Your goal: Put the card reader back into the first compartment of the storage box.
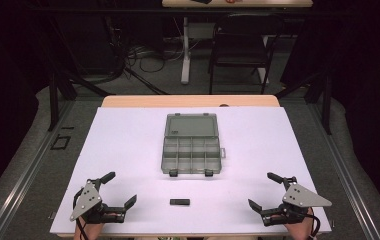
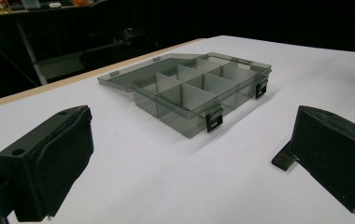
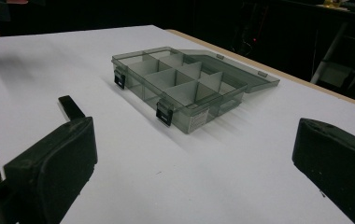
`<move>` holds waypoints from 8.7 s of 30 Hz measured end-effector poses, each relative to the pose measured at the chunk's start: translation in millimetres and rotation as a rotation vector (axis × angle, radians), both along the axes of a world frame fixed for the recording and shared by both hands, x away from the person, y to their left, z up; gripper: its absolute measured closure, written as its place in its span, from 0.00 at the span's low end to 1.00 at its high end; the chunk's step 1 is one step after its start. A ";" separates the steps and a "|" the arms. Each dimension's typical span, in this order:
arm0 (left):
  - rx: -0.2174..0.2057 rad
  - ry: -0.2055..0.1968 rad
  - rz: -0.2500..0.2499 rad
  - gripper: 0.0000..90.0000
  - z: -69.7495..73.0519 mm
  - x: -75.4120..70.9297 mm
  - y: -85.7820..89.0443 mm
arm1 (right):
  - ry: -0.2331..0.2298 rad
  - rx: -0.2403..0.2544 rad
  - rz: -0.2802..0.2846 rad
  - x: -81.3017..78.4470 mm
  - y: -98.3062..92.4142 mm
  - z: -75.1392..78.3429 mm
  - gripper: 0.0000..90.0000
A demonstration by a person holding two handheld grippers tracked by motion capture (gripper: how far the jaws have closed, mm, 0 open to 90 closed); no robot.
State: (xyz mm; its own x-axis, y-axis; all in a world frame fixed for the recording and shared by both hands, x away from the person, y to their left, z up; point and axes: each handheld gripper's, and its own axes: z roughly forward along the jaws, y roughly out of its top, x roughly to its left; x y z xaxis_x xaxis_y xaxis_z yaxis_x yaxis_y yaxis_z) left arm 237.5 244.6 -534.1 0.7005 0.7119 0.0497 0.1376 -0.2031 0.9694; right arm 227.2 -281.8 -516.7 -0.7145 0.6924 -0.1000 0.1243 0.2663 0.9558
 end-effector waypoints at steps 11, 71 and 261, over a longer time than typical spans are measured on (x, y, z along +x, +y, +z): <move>0.022 0.012 -0.001 0.00 2.3 2.7 -1.2 | 0.004 -0.011 0.002 0.4 -0.9 0.0 0.00; 0.362 0.179 -0.365 0.00 18.6 45.2 -78.6 | 0.037 -0.022 -0.001 3.5 0.5 -2.9 0.00; 0.321 0.233 -0.558 0.82 9.9 71.3 -88.7 | 0.079 -0.063 -0.014 6.6 0.6 -5.7 0.00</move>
